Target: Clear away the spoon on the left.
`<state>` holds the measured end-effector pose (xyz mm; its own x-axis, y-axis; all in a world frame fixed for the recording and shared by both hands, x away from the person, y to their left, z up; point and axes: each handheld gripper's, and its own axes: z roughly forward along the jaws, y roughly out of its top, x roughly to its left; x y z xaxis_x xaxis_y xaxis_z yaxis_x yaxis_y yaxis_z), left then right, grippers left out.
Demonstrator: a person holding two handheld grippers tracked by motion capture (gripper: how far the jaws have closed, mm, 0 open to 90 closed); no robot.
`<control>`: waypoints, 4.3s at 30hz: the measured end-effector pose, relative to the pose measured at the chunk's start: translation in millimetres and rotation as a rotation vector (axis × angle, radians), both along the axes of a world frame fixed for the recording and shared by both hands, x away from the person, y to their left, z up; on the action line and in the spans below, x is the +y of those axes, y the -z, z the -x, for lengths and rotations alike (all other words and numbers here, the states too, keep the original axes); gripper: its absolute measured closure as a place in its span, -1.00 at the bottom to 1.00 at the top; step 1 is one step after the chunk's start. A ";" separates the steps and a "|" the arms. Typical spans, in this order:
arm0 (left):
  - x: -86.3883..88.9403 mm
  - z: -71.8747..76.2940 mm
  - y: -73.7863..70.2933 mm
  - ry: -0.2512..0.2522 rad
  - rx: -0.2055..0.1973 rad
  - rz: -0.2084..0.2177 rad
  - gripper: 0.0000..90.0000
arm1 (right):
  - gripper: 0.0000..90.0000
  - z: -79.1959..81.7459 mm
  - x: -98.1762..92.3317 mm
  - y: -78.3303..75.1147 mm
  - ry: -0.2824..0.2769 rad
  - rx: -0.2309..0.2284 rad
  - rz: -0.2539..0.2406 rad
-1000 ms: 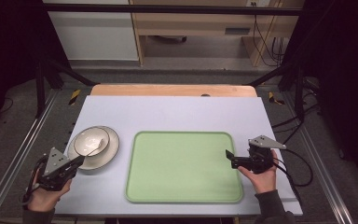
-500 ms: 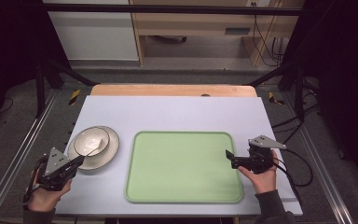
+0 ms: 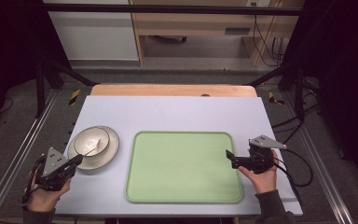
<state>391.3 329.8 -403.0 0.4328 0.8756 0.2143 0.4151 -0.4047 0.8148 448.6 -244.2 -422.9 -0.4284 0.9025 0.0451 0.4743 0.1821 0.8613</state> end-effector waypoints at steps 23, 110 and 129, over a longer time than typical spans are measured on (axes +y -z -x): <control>1.1 6.1 -8.1 -0.001 -0.053 0.006 0.97 | -0.96 0.4 -0.3 -0.9 0.005 0.002 -0.008; -48.4 25.7 -30.1 0.092 -0.236 0.011 0.97 | -0.96 0.3 -0.7 -1.2 0.003 0.003 -0.004; -72.6 17.8 -22.3 0.158 -0.210 -0.024 0.97 | -0.96 0.2 -0.6 -1.1 0.002 0.004 -0.004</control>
